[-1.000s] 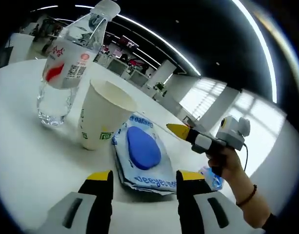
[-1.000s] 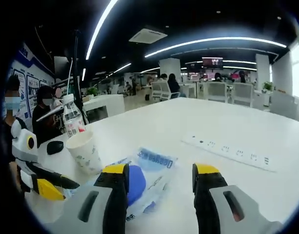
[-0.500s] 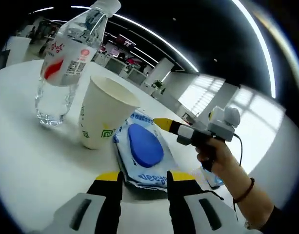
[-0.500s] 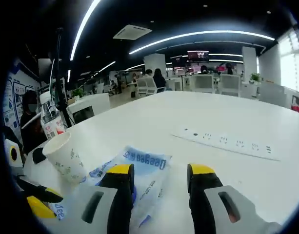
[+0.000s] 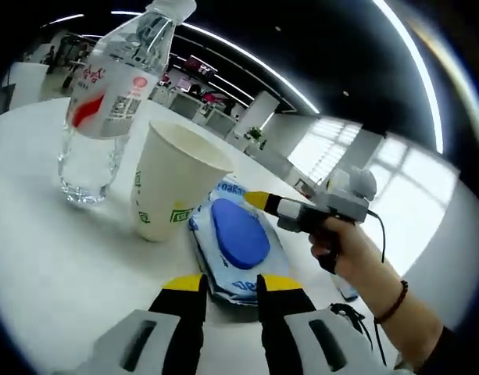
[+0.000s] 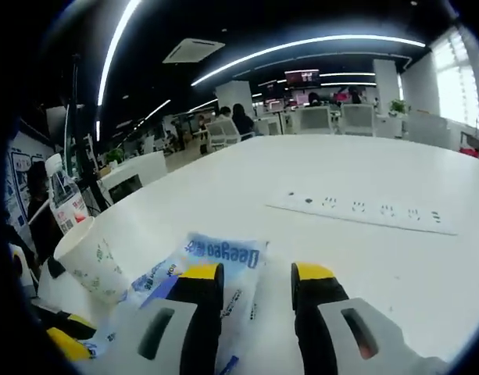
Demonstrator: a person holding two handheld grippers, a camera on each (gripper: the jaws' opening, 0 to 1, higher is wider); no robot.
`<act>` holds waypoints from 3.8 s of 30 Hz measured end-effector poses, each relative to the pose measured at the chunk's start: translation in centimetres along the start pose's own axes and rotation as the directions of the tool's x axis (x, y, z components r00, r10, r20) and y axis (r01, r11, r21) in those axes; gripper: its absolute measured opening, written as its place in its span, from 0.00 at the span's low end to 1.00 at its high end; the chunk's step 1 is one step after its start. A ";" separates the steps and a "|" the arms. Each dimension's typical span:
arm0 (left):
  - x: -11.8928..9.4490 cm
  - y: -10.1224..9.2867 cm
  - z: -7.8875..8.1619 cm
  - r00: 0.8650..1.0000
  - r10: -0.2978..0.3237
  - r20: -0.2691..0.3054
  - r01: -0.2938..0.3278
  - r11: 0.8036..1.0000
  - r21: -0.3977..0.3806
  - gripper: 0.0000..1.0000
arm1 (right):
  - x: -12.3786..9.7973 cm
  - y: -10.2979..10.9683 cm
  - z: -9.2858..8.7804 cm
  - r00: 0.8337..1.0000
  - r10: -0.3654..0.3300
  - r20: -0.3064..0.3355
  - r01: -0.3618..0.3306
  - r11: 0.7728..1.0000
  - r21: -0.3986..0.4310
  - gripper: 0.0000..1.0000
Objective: Arrange the tabletop items into an orderly group along one side of the table until the central work area is clear of visible clutter.
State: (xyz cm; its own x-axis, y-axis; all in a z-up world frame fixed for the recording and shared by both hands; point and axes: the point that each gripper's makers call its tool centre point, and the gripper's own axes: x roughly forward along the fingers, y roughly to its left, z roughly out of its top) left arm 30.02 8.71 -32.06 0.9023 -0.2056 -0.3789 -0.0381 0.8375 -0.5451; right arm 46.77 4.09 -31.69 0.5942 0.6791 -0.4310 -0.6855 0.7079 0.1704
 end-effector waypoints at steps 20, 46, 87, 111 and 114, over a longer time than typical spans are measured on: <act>-0.1 0.2 -0.2 1.000 -0.010 0.020 0.010 1.000 0.011 0.14 | 0.9 -1.3 0.5 1.000 -0.008 0.005 0.008 0.999 0.053 0.02; -0.7 -0.5 1.0 0.996 -0.055 0.070 0.052 0.998 0.041 0.00 | -2.4 -2.9 0.0 0.994 -0.111 -0.014 0.110 0.994 -0.024 0.00; 0.5 -2.4 -1.7 0.992 -0.095 -0.088 0.090 0.994 -0.066 0.15 | -2.5 -4.6 -0.3 0.989 -0.144 -0.041 0.147 0.987 0.067 0.00; -0.6 -2.6 -0.5 0.995 -0.072 -0.061 0.077 0.995 0.070 0.03 | -7.6 -5.5 -1.9 0.987 -0.132 -0.088 0.142 0.982 0.127 0.00; -0.5 -2.7 -0.3 0.995 -0.069 -0.066 0.075 0.992 0.097 0.03 | -8.2 -5.7 -2.2 0.987 -0.133 -0.094 0.145 0.980 0.136 0.00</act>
State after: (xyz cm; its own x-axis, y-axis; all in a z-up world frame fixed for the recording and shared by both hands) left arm 29.54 6.40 -30.57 0.8723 -0.2960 -0.3891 0.0716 0.8647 -0.4972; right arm 44.88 -5.90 -31.11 0.6378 0.5577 -0.5311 -0.5285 0.8186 0.2249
